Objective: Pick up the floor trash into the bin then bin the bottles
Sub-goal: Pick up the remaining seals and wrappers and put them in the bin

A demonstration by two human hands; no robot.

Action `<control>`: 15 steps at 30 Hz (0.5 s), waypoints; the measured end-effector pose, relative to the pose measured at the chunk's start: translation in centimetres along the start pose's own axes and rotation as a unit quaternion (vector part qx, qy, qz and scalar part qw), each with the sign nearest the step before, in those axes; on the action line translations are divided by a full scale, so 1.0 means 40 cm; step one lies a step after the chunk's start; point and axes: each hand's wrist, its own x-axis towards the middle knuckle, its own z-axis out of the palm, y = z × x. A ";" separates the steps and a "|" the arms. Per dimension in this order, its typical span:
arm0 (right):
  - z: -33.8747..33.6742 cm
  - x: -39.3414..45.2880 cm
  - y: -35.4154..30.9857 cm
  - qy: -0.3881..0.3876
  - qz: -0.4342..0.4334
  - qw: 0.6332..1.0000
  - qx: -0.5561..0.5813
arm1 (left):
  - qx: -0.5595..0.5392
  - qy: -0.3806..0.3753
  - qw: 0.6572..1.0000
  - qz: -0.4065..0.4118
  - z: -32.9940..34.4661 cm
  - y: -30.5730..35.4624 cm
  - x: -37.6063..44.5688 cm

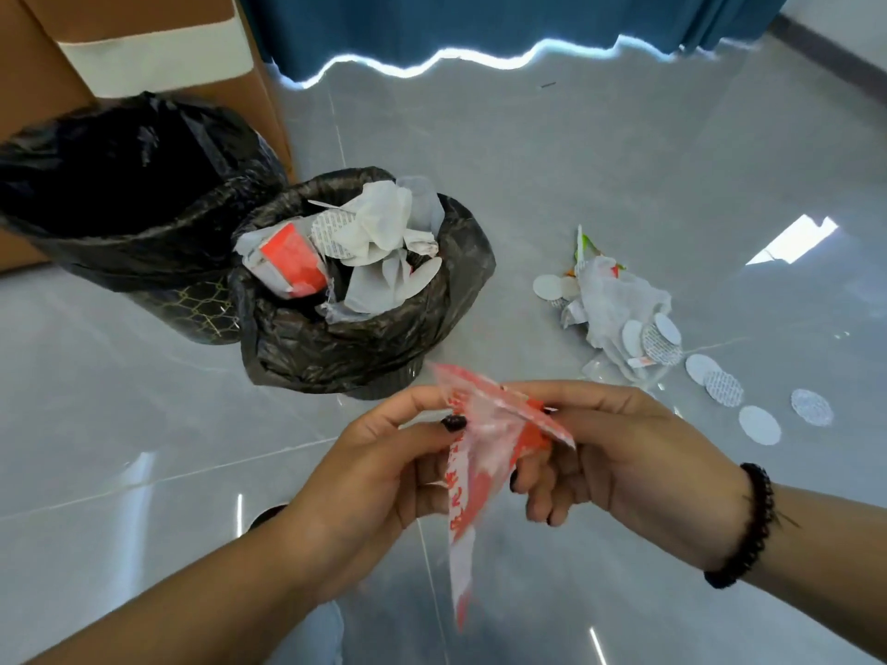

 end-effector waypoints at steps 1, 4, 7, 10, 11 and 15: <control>-0.002 0.007 -0.001 0.002 0.002 1.000 -0.003 | 0.004 0.001 1.000 -0.007 -0.002 0.002 0.004; -0.004 0.037 0.000 0.040 0.001 0.999 -0.016 | 0.005 -0.029 0.998 -0.056 -0.008 0.010 0.014; -0.011 0.070 0.004 0.109 -0.025 0.990 -0.088 | -0.016 -0.043 0.992 -0.116 -0.029 0.016 0.025; -0.030 0.091 0.018 0.144 -0.096 0.943 -0.285 | -0.041 -0.061 0.986 -0.149 -0.046 0.022 0.036; -0.034 0.094 0.021 0.142 -0.147 0.903 -0.378 | -0.045 -0.065 0.985 -0.153 -0.049 0.023 0.038; -0.049 0.111 0.023 0.081 -0.344 0.674 -0.648 | -0.038 -0.054 0.988 -0.138 -0.056 0.025 0.044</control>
